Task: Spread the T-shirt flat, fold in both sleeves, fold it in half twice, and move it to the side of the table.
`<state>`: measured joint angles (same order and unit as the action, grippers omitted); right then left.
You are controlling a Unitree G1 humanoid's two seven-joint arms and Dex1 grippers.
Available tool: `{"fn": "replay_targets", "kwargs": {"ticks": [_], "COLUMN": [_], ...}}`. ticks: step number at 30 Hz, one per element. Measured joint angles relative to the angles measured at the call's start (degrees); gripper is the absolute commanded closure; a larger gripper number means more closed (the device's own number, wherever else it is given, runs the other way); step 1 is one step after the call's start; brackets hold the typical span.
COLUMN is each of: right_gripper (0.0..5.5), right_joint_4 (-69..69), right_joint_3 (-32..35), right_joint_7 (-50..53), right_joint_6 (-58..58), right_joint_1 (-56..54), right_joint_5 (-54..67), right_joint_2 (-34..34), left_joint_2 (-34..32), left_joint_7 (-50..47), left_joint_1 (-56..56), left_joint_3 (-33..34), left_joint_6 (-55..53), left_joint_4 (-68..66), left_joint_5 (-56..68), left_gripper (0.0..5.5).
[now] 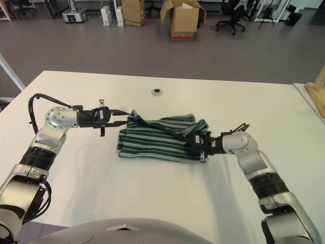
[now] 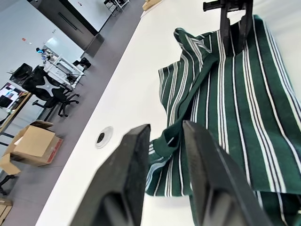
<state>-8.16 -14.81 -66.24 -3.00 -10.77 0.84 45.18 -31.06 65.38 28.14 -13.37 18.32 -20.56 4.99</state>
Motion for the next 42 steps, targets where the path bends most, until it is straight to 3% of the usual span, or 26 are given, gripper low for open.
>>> {"fn": "replay_targets", "kwargs": {"ticks": [5,11,16,20,24,26,31,37,42], "right_gripper": [4.57,4.57,4.57,4.57,4.57,4.57,4.57,4.57,4.57], "right_joint_4": [7.7,2.3,-10.7,-31.5,-45.4,-43.9,-29.0,-27.2,-24.1], "right_joint_3": [2.7,4.1,5.1,17.3,26.6,25.4,12.7,8.0,4.5], "right_joint_7": [-2.0,-0.7,2.3,16.5,28.8,26.2,15.7,13.6,7.9], "right_joint_6": [-11.6,-14.8,-14.0,-16.0,-18.5,-18.0,-1.2,9.0,10.8], "right_joint_1": [4.5,1.4,-7.0,-19.8,-26.6,-25.6,-15.4,-13.9,-9.6], "right_joint_5": [6.2,8.2,7.9,15.3,18.7,17.6,5.4,1.3,-0.3], "right_joint_2": [2.1,0.7,-4.8,-16.4,-17.0,-16.7,-11.2,-12.3,-10.7], "left_joint_2": [-0.8,-0.1,-0.3,-0.8,-1.0,-1.5,-4.9,-5.0,-3.9], "left_joint_7": [5.0,-1.8,-4.3,-4.8,-4.8,-4.7,-3.9,-7.7,-11.0], "left_joint_1": [-15.6,-12.6,-11.8,-12.2,-12.3,-12.8,-11.3,-1.3,8.2], "left_joint_3": [-10.4,-14.5,-15.6,-15.8,-15.7,-15.3,-9.5,-11.0,-12.2], "left_joint_6": [-2.3,13.2,16.0,16.0,16.0,15.5,8.7,12.7,17.1], "left_joint_4": [7.6,-0.7,-3.1,-1.9,-1.8,-1.8,-4.3,-16.1,-31.4], "left_joint_5": [-2.4,-7.1,-7.7,-7.7,-7.4,-6.6,-3.2,-11.0,-16.3], "left_gripper": [4.20,4.20,4.20,4.20,4.20,4.20,4.20,4.20,4.20]}}
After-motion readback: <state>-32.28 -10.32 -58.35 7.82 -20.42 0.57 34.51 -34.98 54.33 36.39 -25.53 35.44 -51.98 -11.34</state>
